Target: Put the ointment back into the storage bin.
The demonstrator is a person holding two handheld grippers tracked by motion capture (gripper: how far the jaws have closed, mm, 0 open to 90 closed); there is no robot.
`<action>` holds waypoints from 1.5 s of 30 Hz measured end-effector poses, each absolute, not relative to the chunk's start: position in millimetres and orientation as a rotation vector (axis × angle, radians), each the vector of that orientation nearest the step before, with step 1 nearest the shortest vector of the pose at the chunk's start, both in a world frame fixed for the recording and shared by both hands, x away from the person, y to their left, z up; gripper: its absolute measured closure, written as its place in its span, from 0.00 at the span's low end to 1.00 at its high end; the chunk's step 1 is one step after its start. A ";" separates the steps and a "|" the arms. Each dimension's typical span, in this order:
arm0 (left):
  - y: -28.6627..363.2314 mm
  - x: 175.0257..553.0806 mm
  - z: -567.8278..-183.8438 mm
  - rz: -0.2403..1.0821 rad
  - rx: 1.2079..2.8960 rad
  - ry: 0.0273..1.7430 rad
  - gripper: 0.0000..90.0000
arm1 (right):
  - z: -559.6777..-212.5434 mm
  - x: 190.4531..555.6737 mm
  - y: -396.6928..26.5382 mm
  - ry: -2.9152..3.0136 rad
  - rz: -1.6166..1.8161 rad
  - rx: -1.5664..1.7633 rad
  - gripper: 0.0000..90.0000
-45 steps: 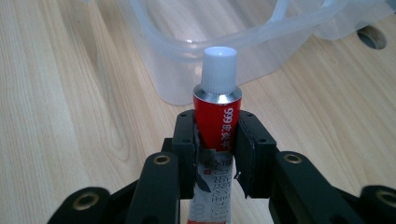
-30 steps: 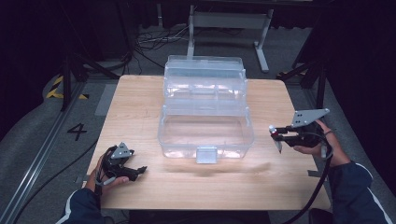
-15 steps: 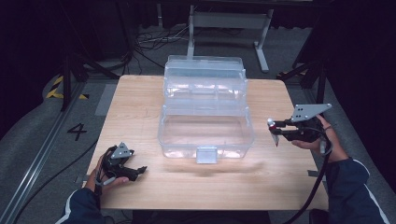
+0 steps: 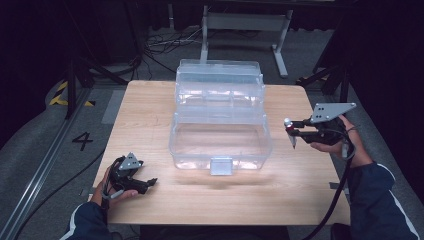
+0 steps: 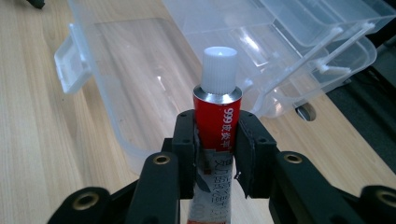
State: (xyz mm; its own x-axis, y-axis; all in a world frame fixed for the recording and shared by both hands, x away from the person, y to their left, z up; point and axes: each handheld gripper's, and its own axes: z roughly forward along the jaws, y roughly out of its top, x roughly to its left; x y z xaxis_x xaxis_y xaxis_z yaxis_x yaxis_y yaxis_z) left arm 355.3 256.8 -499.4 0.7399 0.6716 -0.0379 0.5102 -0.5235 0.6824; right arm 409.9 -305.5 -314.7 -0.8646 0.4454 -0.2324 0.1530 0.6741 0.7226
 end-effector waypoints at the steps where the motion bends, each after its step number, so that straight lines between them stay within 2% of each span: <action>1: 256.8 355.4 -499.4 0.300 2.243 0.885 0.16 | -313.1 410.1 -304.2 2.493 1.031 0.470 0.79; 26: 256.2 355.8 -499.6 0.298 2.240 0.894 0.16 | -283.3 420.1 -280.4 2.484 1.051 0.411 0.79; 45: 256.2 355.8 -499.6 0.297 2.240 0.894 0.16 | -283.1 427.1 -254.3 2.509 1.060 0.358 0.79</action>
